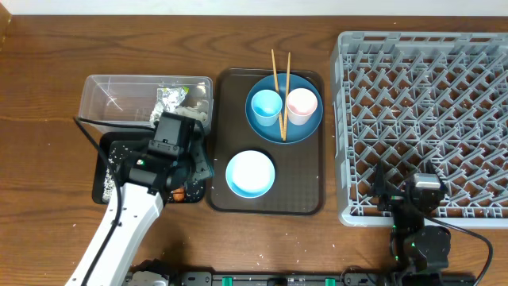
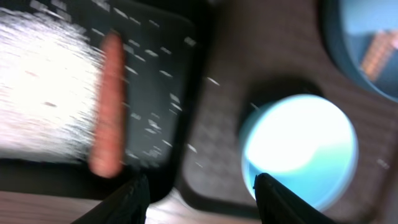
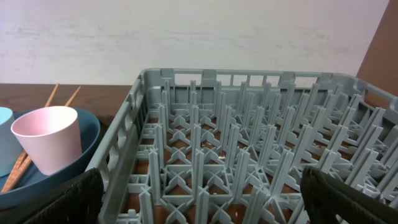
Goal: Sort waste into correct bins and load items into the dishwasher rack
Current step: 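Move the left gripper right over the light-blue cup on the blue plate, then lower the left gripper and pinch the rim of the light-blue cup, then lift the light-blue cup and turn it sideways with the left gripper, then hold the cup out right while moving the right gripper toward it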
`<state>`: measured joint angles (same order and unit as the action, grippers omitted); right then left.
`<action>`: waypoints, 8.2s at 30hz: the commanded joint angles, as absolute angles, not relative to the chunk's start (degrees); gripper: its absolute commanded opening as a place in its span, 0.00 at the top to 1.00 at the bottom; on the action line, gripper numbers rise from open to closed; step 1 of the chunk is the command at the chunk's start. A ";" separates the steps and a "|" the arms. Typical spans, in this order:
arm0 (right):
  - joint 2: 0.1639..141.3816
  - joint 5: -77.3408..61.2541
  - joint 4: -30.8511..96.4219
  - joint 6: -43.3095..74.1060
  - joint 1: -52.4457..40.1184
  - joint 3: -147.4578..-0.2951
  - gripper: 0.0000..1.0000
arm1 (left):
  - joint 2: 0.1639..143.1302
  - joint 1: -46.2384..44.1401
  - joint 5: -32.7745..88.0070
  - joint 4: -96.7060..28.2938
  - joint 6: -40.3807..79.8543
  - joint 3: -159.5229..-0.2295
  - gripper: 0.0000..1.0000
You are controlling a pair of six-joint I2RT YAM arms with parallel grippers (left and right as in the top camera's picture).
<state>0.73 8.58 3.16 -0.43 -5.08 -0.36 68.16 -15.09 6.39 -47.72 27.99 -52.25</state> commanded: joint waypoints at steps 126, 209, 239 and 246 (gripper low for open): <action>0.75 8.78 3.40 -0.05 -4.47 -0.32 0.02 | 116.11 -25.39 7.73 -45.71 29.45 -92.90 0.66; 1.30 -26.11 2.57 32.32 -4.62 -0.34 0.01 | 91.39 -2.96 78.26 -79.15 -10.50 -92.68 0.94; 30.96 -64.86 -2.87 59.75 -4.51 -29.21 0.01 | 91.18 -10.48 80.79 -80.95 -10.50 -92.68 0.94; 32.62 -67.96 -11.53 58.70 -4.51 -29.21 0.01 | 91.18 -12.53 80.36 -80.97 -10.50 -92.68 0.94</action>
